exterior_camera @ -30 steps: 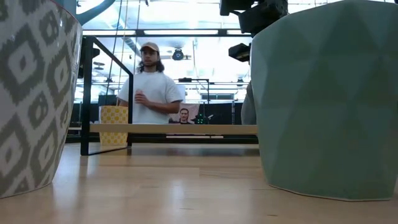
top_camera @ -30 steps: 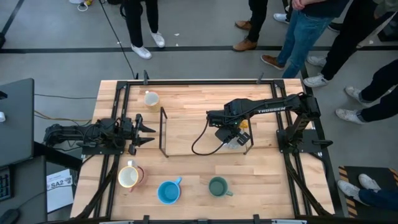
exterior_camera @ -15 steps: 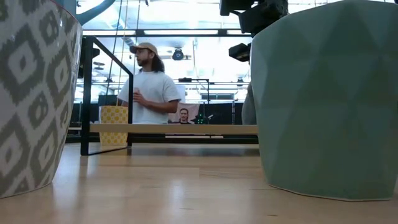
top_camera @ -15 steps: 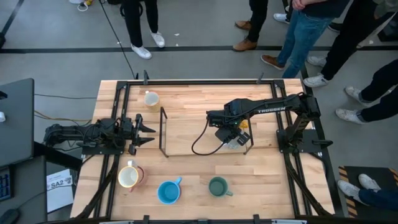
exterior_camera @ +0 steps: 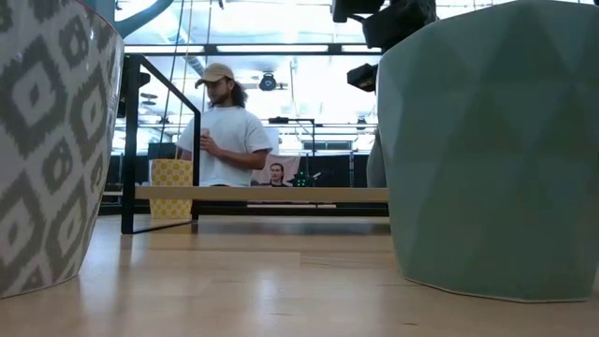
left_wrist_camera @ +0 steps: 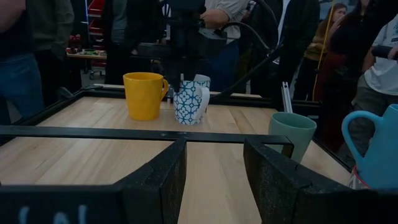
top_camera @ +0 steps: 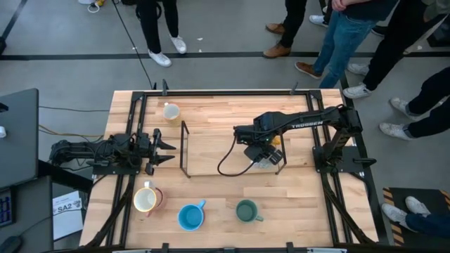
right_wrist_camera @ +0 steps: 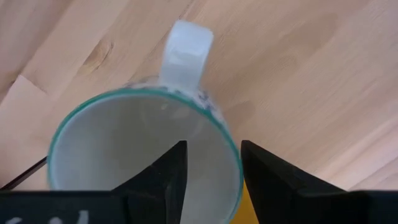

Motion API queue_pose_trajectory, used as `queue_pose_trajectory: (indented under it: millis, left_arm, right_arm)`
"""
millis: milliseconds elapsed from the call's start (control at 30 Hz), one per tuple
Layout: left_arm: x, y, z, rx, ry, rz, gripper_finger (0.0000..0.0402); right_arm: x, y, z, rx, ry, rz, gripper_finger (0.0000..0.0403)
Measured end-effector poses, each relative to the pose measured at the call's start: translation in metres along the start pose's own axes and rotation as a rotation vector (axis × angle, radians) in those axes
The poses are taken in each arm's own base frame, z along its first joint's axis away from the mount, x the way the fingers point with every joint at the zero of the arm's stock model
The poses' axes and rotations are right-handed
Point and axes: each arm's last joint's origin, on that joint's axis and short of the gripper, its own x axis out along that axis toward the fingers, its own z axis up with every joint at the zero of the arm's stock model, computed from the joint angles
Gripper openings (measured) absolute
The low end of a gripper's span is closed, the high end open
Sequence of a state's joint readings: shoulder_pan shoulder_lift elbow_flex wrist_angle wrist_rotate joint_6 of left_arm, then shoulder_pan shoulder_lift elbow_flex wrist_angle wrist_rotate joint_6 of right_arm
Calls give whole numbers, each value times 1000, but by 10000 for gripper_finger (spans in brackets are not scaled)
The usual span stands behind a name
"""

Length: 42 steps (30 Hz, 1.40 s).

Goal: Place coffee mugs
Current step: Put the light blue mug on the shelf

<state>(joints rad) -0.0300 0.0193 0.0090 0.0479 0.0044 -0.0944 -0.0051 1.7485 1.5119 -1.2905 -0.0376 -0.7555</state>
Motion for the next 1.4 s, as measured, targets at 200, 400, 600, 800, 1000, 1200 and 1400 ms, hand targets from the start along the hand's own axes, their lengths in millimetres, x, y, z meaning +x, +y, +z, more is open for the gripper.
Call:
queue_pose_trajectory:
  millis: [200,400,600,800,1000,1200,1400]
  left_arm:
    - [0,0,0,0,0,-1,167]
    - [0,0,0,0,0,-1,167]
    - [0,0,0,0,0,-1,167]
    - [0,0,0,0,0,0,167]
    - [0,0,0,0,0,-1,167]
    - [0,0,0,1,0,0,167]
    - [0,0,0,0,0,0,167]
  right_arm:
    - [-22,0,1,66,-9,-8,156]
    - [-53,-1,4,114,-70,-39,155]
    - [-83,1,16,216,-220,-71,155]
    - [-96,10,34,334,-367,-49,156]
    - [-99,26,54,408,-453,6,155]
    - [-100,49,75,529,-503,58,155]
    - [-100,74,91,588,-519,22,155]
